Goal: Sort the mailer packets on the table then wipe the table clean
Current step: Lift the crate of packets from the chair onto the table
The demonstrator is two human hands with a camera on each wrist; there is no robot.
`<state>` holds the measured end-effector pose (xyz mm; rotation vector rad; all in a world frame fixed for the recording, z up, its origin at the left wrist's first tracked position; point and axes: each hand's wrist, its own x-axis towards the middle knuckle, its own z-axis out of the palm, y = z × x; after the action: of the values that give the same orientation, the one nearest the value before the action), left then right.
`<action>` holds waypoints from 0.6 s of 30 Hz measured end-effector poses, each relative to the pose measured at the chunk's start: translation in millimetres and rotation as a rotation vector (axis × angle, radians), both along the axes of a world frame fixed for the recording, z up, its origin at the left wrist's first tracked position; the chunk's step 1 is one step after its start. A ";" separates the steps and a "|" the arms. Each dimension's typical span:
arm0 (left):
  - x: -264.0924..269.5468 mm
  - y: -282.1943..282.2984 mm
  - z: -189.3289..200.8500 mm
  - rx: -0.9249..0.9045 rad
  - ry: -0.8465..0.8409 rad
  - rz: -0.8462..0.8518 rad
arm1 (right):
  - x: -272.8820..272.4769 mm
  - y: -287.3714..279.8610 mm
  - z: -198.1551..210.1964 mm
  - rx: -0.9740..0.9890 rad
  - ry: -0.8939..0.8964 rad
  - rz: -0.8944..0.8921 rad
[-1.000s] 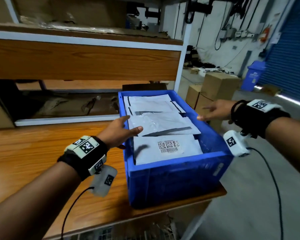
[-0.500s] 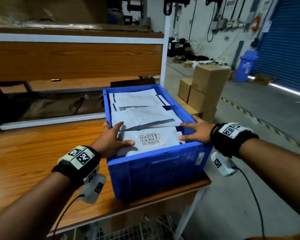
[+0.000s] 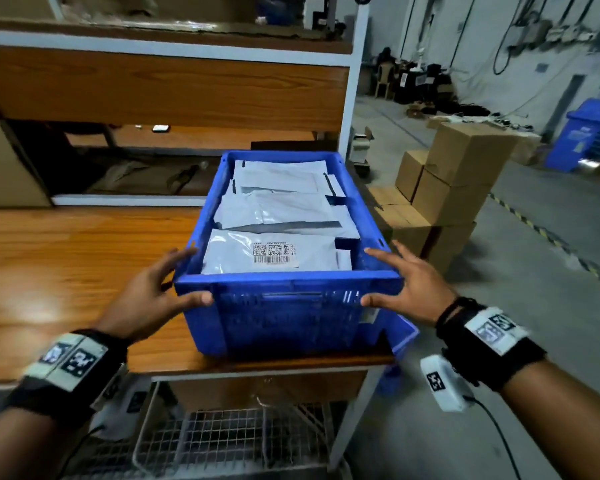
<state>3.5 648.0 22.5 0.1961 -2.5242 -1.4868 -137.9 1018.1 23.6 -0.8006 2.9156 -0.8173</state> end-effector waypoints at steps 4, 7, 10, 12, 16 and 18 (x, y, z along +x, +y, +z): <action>-1.0 37.0 -30.9 -0.044 0.167 0.227 | -1.3 -1.9 -16.4 -0.221 0.130 0.059; -1.7 51.9 -34.5 -0.115 0.218 0.304 | -1.2 5.1 -19.7 -0.288 0.166 0.085; 12.8 66.1 -39.1 -0.133 0.245 0.309 | 4.8 22.4 -23.4 -0.331 0.199 0.104; 18.5 72.5 -40.8 -0.143 0.264 0.297 | 10.8 33.3 -26.2 -0.337 0.216 0.106; 12.5 73.6 -43.3 -0.178 0.264 0.277 | 13.5 41.6 -27.9 -0.306 0.216 0.092; 6.6 70.2 -45.2 -0.178 0.256 0.282 | 8.5 39.4 -24.8 -0.270 0.171 0.059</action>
<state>10.1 718.2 -22.7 0.2985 -2.2959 -1.0995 -129.4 1057.6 -1.2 -1.0177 2.9463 -1.2128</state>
